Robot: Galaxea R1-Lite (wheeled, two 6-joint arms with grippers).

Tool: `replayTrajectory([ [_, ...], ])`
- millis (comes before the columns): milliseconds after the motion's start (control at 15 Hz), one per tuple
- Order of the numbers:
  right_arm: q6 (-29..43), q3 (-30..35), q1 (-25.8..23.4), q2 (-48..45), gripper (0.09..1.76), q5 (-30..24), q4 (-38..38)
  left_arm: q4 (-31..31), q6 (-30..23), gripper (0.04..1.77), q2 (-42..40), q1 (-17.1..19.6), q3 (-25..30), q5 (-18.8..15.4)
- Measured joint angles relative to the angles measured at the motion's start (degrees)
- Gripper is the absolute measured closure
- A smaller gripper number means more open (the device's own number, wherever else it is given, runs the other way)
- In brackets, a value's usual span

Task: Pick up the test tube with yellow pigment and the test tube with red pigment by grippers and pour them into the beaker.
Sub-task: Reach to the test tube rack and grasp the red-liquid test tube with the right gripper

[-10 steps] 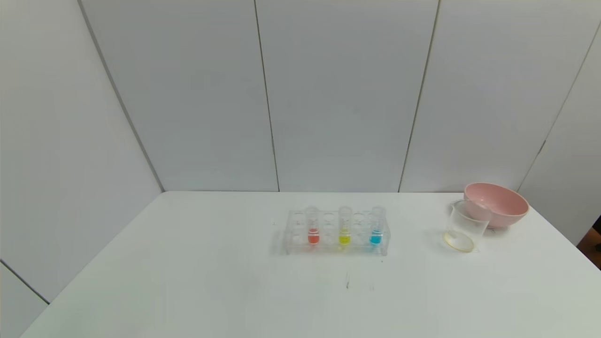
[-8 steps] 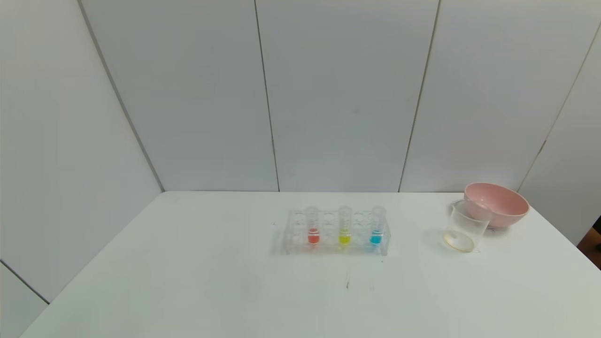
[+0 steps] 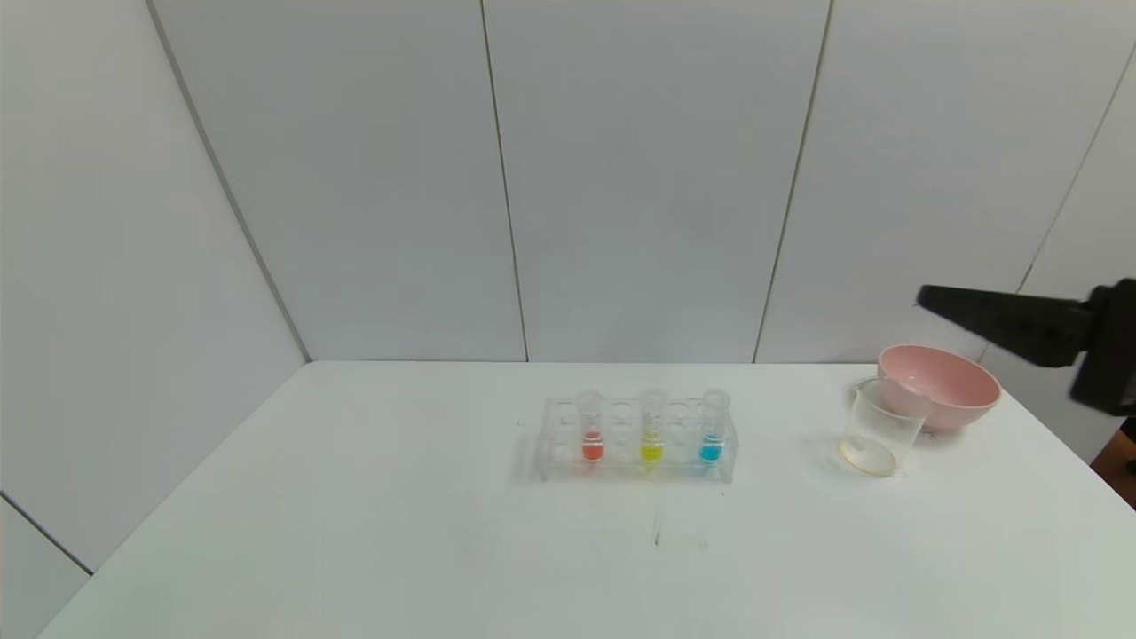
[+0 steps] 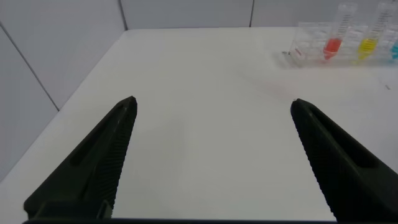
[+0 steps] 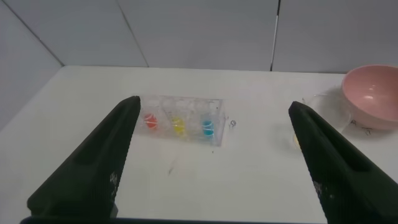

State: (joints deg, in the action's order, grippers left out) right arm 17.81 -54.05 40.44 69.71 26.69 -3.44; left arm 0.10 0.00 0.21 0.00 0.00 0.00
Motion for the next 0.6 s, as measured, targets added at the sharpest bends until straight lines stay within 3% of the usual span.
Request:
replayTrajectory([
  [200,0.83,7.23,11.85,9.7,0.14,14.18,-16.54,0.0,0.0,0.05,0.0,0.0,0.0,0.0],
  [400,0.57,9.83,19.26,20.98,0.14,18.22,-27.29,0.0,0.0,0.05,0.0,0.0,0.0,0.0],
  [600,-0.74,9.65,22.8,31.94,0.14,19.32,-38.19,0.0,0.0,0.05,0.0,0.0,0.0,0.0],
])
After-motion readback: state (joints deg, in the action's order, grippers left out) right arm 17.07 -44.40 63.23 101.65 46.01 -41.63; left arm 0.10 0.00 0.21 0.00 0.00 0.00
